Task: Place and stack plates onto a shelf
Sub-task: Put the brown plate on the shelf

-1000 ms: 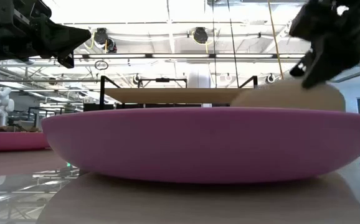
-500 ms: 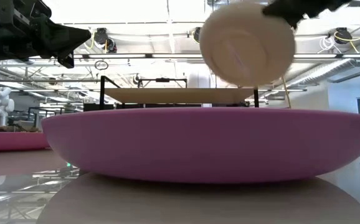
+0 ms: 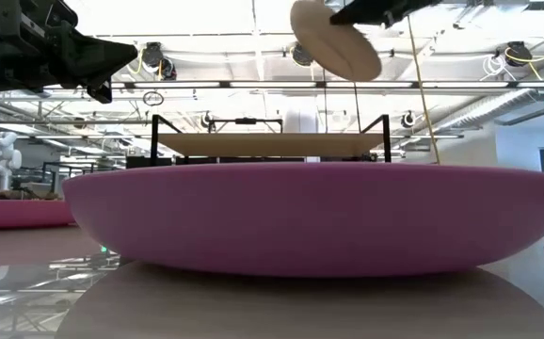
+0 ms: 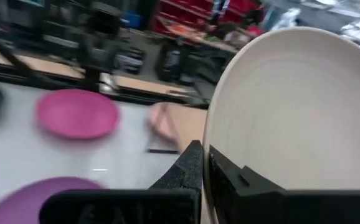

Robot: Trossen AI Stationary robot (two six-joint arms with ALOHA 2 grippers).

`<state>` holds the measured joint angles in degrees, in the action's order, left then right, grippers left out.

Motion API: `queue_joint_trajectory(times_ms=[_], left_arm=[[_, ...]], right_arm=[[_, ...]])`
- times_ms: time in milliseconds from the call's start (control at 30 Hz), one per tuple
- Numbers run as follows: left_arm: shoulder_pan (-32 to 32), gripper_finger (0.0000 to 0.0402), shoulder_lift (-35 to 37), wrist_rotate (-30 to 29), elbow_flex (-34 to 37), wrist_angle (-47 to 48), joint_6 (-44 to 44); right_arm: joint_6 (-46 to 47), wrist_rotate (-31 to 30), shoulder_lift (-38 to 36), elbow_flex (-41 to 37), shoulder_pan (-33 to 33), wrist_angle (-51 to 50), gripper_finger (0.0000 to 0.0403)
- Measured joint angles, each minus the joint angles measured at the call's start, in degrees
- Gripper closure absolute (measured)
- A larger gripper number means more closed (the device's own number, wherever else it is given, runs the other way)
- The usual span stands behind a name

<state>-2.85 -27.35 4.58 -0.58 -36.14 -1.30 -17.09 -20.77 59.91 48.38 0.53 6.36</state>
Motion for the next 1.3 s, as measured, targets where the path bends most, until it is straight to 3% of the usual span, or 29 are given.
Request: queue_joint_trajectory(times_ms=[67,233,433,733,933,1133,1300], left_arm=[[-0.02,0.0376,-0.02,0.00,0.00,0.00,-0.02],[-0.02,0.0376,0.00,0.00,0.00,0.00,-0.02],[0.00,0.0376,0.00,0.00,0.00,0.00,-0.02],[0.00,0.0376,-0.02,0.00,-0.01,-0.02,-0.02],[0.00,0.0376,-0.01,0.00,0.00,-0.02,-0.02],[-0.02,0.0376,0.00,0.00,0.00,0.00,0.00],[-0.02,0.0376,-0.02,0.00,0.00,-0.02,-0.02]], right_arm=[[-0.63,0.43,1.78,0.02,3.23,0.46,0.0403],[0.40,8.25,6.81,0.02,11.05,-1.29,0.0403],[0.97,13.13,11.20,0.06,15.94,-4.21,0.0403],[-0.96,18.10,14.18,0.46,16.77,-3.87,0.0403],[-2.55,20.77,14.18,5.09,16.77,-12.06,0.0403],[-4.62,19.39,14.12,12.31,16.76,-21.94,0.0403],[-4.97,19.47,14.18,12.05,16.77,-22.36,0.0403]])
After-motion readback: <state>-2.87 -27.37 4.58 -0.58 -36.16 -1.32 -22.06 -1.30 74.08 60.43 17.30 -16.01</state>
